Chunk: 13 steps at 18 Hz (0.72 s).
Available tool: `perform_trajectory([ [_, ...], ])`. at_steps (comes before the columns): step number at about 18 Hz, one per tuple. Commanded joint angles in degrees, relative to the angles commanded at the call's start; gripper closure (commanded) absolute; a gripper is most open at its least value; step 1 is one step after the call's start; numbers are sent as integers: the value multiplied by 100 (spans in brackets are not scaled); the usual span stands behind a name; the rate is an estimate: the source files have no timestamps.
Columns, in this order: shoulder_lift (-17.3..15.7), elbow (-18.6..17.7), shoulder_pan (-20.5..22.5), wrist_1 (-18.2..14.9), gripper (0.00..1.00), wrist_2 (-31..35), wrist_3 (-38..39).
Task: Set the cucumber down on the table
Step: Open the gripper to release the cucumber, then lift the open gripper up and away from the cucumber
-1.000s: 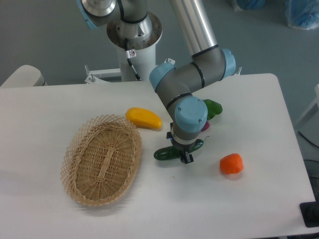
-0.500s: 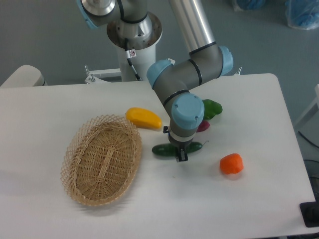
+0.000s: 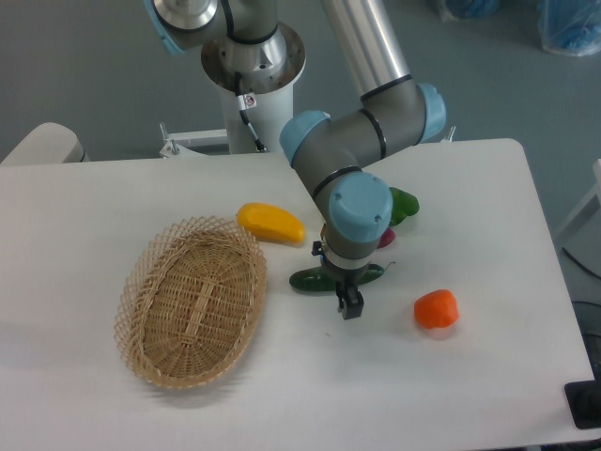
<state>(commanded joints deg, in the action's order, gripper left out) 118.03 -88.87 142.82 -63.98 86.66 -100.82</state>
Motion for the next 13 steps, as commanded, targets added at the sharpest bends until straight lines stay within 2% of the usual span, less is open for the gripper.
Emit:
perform_trajectory([
  [4, 342, 668, 26, -326, 0, 9, 457],
  [11, 668, 1214, 132, -317, 0, -9, 959],
  [13, 808, 1450, 176, -474, 0, -17, 985],
])
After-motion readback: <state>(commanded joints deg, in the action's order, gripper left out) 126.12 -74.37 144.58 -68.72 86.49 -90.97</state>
